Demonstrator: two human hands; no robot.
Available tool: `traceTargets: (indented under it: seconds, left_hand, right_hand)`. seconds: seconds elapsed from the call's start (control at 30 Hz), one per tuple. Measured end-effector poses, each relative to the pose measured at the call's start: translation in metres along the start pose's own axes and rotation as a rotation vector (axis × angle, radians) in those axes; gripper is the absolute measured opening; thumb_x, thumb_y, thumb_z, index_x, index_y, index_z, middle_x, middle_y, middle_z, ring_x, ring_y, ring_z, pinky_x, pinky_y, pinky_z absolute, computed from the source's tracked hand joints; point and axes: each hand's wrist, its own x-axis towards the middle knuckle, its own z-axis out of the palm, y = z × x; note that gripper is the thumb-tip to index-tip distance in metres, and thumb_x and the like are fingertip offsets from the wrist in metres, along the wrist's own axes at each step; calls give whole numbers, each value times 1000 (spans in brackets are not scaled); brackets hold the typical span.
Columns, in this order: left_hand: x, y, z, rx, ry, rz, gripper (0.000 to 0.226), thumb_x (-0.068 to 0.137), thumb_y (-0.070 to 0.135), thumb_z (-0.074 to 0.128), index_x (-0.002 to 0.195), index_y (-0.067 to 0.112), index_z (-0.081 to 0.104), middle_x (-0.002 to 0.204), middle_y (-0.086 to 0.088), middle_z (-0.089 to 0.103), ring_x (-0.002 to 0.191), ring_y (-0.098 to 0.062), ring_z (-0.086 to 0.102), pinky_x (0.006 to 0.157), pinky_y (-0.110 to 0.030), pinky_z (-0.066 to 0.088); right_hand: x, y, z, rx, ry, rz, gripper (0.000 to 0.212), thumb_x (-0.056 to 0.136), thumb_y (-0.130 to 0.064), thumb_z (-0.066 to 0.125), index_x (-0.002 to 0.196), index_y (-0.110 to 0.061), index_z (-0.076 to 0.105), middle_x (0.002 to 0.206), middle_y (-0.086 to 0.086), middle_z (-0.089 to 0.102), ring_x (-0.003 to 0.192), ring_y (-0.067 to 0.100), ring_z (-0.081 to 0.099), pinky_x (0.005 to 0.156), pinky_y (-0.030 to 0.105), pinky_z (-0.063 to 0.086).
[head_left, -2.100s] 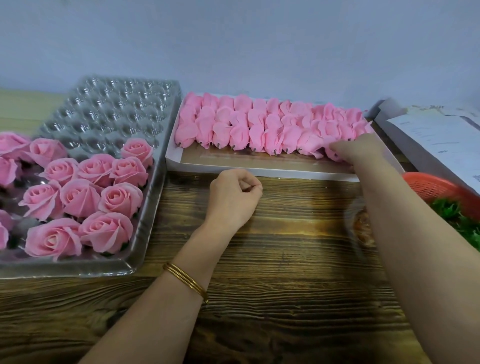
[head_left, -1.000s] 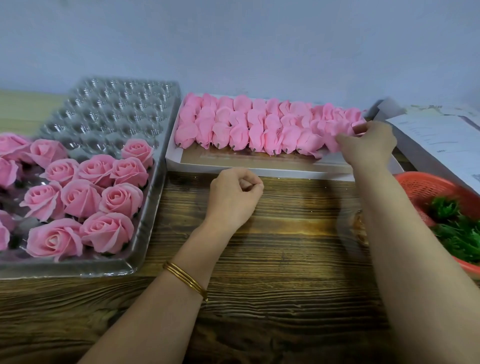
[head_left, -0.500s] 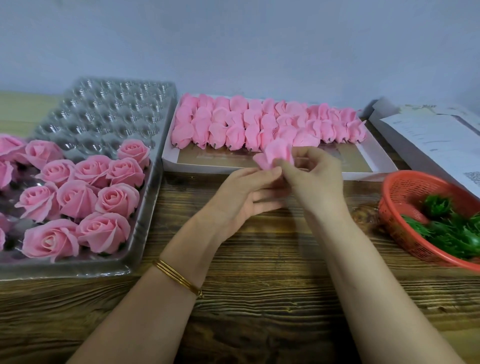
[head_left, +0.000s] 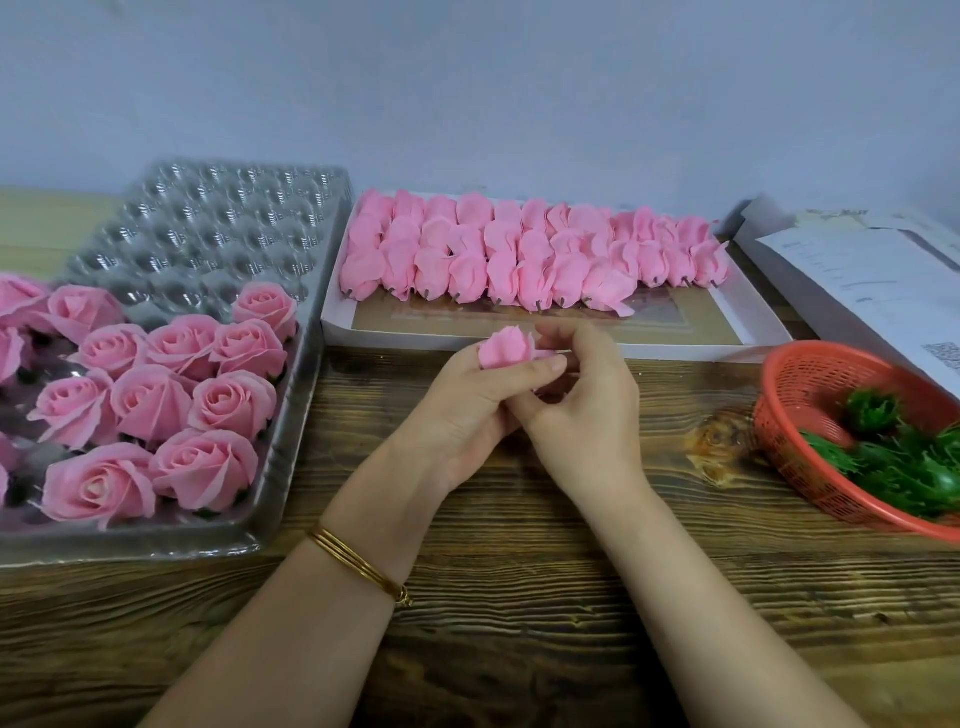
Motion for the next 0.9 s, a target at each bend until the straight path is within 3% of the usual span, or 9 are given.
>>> traceTargets:
  seconds: [0.1,0.17,0.27,0.33,0.6,0.73,0.9]
  left_hand:
    - [1,0,-2,3,17,17,16,87,-5,63,97,4,72,89,-7,74,85,-14,71,73,-24,57]
    - [2,0,-2,6,41,17,15,86,-5,65,97,3,72,87,-7,74,83,-14,72,72,-23,57]
    - [4,0,-2,13,92,6,15,86,-6,66,99,0,69,86,-8,72,82,-15,72,71,-24,57]
    - [4,1,-3,20,113,0,18,85,-7,66,103,-3,69,88,-10,72,82,-16,72,71,-25,57]
    - [2,6,-1,61,180,-18,41,85,-12,62,126,-13,57,128,-35,58,104,-32,63,95,-38,54]
    - [2,7,-3,92,162,-19,41,84,-15,61,125,-11,58,108,-21,68,95,-25,65,79,-29,58]
    - [1,6,-4,122,139,-2,24,85,-14,60,100,2,69,83,-7,72,82,-16,69,70,-24,57]
  right_hand:
    - [-2,0,2,-32,1,-34,40,76,-11,75,113,-16,62,104,-5,61,97,11,57,80,4,37]
    - [-2,0,3,-36,-8,-46,44,75,-10,75,117,-16,60,106,-4,61,99,11,57,82,5,38]
    - [-3,0,1,-22,-16,-44,51,74,-11,77,121,-17,58,108,-4,60,101,12,59,87,23,50]
    - [-3,-1,0,-16,-9,-49,55,73,-11,77,124,-16,57,111,-3,60,103,13,59,87,28,51]
    - [-4,-3,-1,16,-30,-112,65,71,-5,78,130,-13,53,120,2,56,101,6,57,80,2,40]
    - [-4,-3,-2,75,-50,-123,67,69,-4,78,130,-14,52,123,1,55,106,8,58,84,5,42]
    - [-4,-3,-1,130,-84,-115,68,69,-2,77,131,-15,52,123,-1,58,110,8,59,90,16,48]
